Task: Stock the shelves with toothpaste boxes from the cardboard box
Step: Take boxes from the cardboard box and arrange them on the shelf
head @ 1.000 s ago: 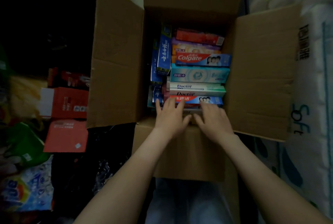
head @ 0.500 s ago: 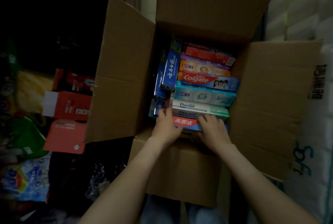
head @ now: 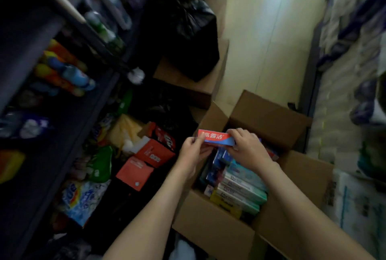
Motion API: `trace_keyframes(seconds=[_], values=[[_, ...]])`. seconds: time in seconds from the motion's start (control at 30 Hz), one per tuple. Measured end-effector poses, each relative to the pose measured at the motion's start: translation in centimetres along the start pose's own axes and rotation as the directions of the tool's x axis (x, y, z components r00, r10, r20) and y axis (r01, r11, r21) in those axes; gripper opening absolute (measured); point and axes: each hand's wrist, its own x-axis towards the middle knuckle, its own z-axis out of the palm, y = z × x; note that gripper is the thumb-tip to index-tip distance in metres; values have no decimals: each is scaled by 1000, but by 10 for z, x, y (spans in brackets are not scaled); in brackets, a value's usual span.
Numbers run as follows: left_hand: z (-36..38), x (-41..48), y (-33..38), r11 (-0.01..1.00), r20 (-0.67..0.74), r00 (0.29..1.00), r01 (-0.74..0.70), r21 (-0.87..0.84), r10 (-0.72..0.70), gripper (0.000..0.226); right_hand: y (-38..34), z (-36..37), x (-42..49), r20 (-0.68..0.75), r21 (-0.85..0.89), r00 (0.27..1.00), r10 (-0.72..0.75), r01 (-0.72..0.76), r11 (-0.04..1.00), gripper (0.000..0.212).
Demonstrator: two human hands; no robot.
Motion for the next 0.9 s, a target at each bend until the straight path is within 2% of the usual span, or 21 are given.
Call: trace_keyframes(seconds=[0.17,0.2,0.27,0.33,0.4,0.53,0.6,0.7,0.77,0.9], values=[[-54,-35,85,982,-171,968,-188,3,186,25,-73,-67,54,-122,25,992,43,-41,999,61],[-68,-41,101,976,-204,955,-216,18,215,24,-90,-77,66,-139,67,989,56,-47,997,64],[-95,-52,130,967,-255,934,-254,14,249,25,-126,-94,89,-159,256,984,85,-42,966,71],[-124,-63,159,960,-313,913,-280,-9,264,28,-167,-110,111,-113,437,988,103,-43,898,75],[-152,-76,187,955,-380,886,-297,-22,267,33,-209,-124,132,-46,500,996,78,-44,865,76],[-214,-98,240,943,-482,822,-331,29,303,56,-296,-138,174,-35,507,999,-20,35,862,72],[-247,-106,264,942,-514,799,-331,59,313,62,-340,-142,194,-20,446,996,-92,92,890,73],[-295,-121,292,932,-572,737,-305,193,360,61,-399,-146,220,8,359,983,-184,169,918,74],[-326,-128,306,913,-602,687,-277,301,407,65,-434,-144,236,-25,355,969,-245,237,904,70],[-370,-117,314,900,-579,690,-306,311,435,55,-481,-127,267,-19,420,967,-256,240,875,74]])
